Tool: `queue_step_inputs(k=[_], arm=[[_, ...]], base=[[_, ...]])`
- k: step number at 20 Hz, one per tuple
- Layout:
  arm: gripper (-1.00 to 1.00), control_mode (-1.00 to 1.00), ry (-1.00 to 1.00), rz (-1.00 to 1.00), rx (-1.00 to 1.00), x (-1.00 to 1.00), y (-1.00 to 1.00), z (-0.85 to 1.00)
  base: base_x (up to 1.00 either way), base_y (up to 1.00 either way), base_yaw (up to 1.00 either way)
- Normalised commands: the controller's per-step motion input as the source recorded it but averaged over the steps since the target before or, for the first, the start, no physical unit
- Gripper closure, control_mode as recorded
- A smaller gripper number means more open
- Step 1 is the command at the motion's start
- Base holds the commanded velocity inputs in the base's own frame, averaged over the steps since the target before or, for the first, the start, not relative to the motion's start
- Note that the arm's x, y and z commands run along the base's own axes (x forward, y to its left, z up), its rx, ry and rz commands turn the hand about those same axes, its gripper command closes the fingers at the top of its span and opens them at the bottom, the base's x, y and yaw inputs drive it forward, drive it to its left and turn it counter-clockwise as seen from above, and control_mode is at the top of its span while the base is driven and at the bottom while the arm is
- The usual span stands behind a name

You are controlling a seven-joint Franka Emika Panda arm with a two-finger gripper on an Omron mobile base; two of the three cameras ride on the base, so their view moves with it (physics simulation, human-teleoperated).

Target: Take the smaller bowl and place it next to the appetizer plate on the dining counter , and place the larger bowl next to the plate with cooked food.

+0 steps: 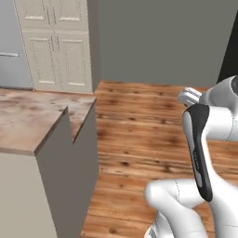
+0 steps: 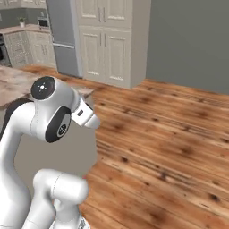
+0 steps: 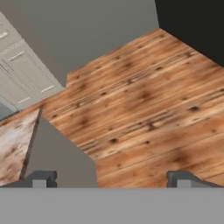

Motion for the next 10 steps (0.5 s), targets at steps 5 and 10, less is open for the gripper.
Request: queue_step_inputs(k=[5,10], arm=[[-1.00,1.00,0.00,0.00,0.00,0.00,0.00,0.00],[-1.00,1.00,0.00,0.00,0.00,0.00,0.00,0.00]], base=[[1.00,-1.00,0.00],[1.00,-0.97,0.01]])
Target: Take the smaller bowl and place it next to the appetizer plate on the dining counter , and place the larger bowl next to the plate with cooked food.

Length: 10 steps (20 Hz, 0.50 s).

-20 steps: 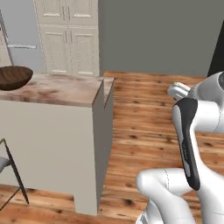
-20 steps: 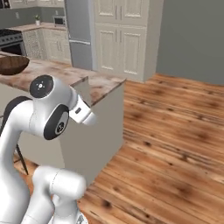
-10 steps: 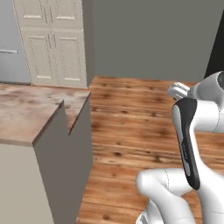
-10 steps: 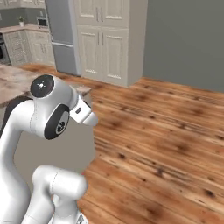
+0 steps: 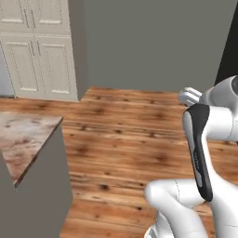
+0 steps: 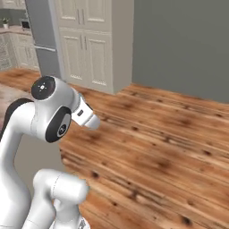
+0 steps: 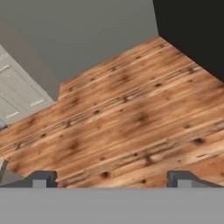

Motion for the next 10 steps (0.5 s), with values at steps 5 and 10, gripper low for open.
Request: queue_step_inputs(k=[5,10], arm=[[-1.00,1.00,0.00,0.00,0.00,0.00,0.00,0.00],[-1.00,1.00,0.00,0.00,0.00,0.00,0.00,0.00]], base=[[1.00,-0.81,0.07],[1.00,-0.47,0.32]])
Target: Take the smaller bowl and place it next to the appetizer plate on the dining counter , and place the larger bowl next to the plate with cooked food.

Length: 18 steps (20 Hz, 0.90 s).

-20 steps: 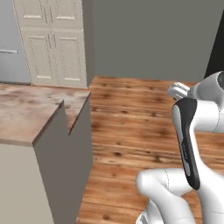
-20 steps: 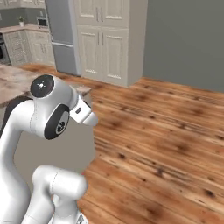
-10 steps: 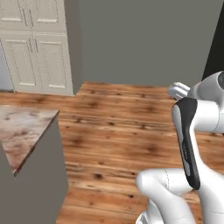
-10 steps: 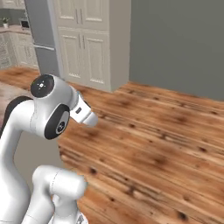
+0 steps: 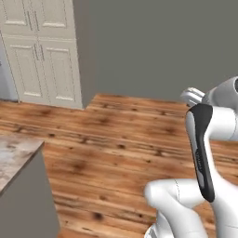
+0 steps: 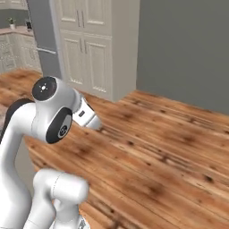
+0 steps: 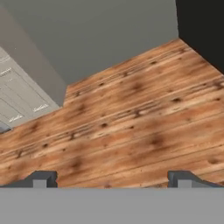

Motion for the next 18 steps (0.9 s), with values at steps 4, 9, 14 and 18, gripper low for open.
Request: queue_step_inputs(k=[4,9,14,18], arm=[[-1.00,1.00,0.00,0.00,0.00,0.00,0.00,0.00],[-1.00,1.00,0.00,0.00,0.00,0.00,0.00,0.00],[-1.00,1.00,0.00,0.00,0.00,0.00,0.00,0.00],[-1.00,1.00,0.00,0.00,0.00,0.00,0.00,0.00]], base=[[1.00,-0.38,0.51],[1.00,-0.29,0.54],[1.00,-0.17,0.64],[1.00,-0.18,0.69]])
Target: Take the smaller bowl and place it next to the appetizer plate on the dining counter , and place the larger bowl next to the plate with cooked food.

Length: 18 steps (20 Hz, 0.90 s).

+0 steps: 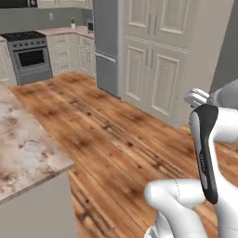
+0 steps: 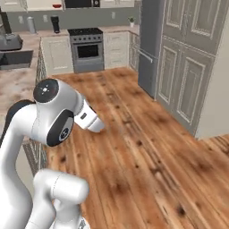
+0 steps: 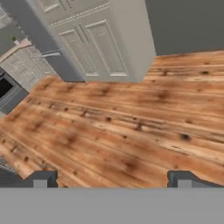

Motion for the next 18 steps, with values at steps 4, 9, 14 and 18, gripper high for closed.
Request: queue_step_inputs(k=[4,9,14,18], arm=[[-1.00,1.00,0.00,0.00,0.00,0.00,0.00,0.00],[-1.00,1.00,0.00,0.00,0.00,0.00,0.00,0.00],[-1.00,1.00,0.00,0.00,0.00,0.00,0.00,0.00],[-1.00,1.00,0.00,0.00,0.00,0.00,0.00,0.00]], base=[[0.74,-0.31,0.70],[0.55,-0.47,0.65],[0.79,-0.56,0.57],[0.95,-0.65,0.48]])
